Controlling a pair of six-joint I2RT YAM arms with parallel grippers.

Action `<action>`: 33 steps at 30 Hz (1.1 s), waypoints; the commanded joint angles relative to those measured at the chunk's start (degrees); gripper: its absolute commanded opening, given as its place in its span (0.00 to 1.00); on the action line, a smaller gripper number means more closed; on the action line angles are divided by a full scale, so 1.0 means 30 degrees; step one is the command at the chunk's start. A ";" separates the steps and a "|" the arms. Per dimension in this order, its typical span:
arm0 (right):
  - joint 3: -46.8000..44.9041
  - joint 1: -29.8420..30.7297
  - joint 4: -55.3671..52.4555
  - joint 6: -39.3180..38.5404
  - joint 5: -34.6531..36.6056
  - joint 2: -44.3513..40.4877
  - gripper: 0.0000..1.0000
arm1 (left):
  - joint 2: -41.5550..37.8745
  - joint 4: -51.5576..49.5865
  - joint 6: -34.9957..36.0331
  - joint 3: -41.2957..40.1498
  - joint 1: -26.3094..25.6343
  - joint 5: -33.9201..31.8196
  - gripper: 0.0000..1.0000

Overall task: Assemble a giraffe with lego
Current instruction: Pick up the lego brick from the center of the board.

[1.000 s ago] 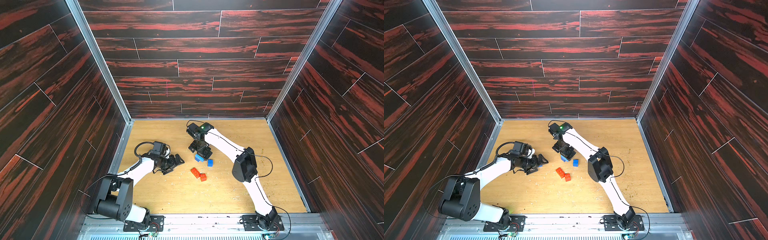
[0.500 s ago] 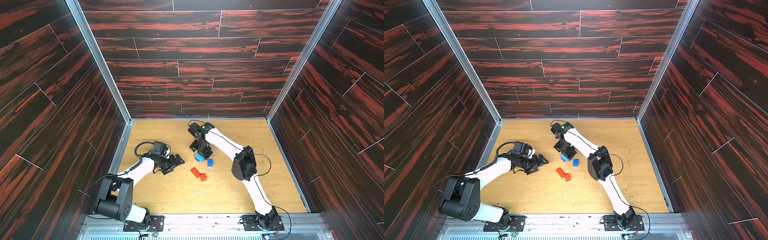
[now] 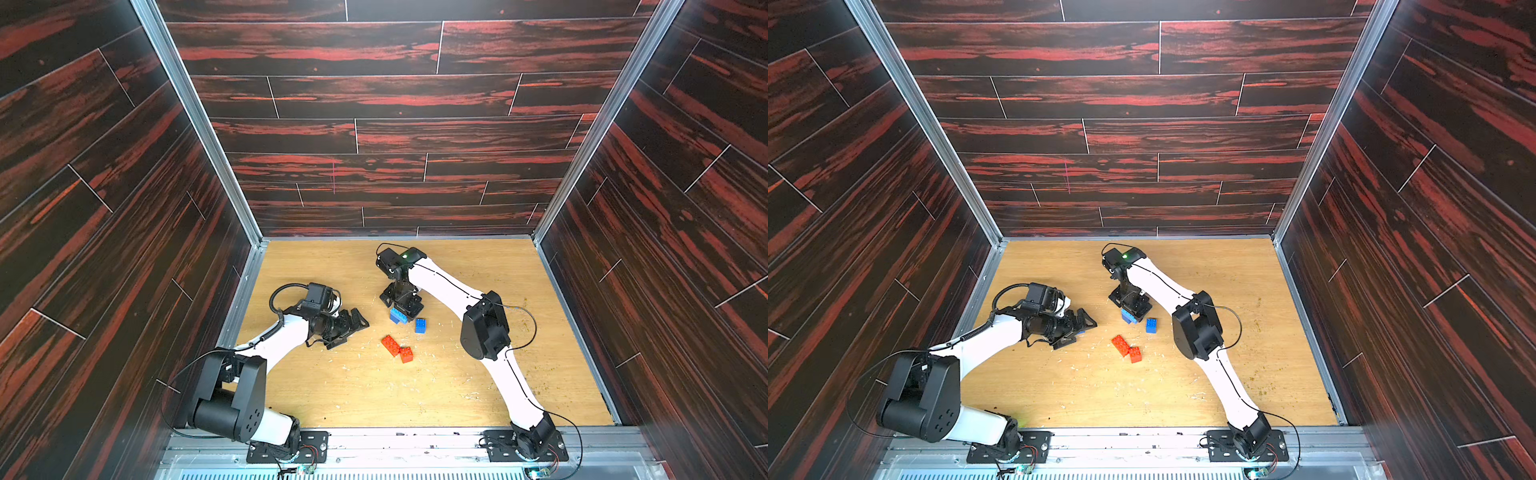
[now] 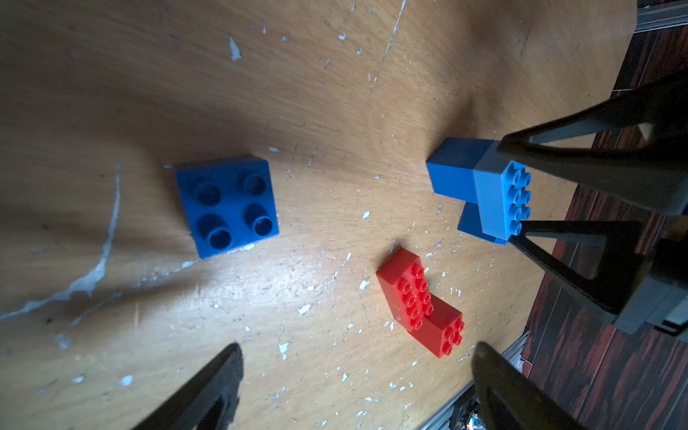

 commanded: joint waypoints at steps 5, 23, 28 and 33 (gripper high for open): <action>0.0400 -0.0100 -0.0313 -0.0121 -0.0169 0.0733 0.78 | -0.0438 -0.0323 0.0336 -0.0003 -0.0071 -0.0026 0.97; 0.0807 -0.0103 -0.0789 -0.0668 0.0326 0.0637 0.77 | -0.0365 -0.0357 0.0388 0.0027 -0.0071 -0.0073 0.96; 0.0859 -0.0099 -0.0687 -0.0788 0.0152 0.0750 0.76 | -0.0335 -0.0412 0.0431 0.0056 -0.0093 -0.0078 0.96; 0.0890 -0.0097 -0.0793 -0.0784 0.0209 0.0701 0.72 | -0.0306 -0.0384 0.0424 0.0037 -0.0089 -0.0110 0.96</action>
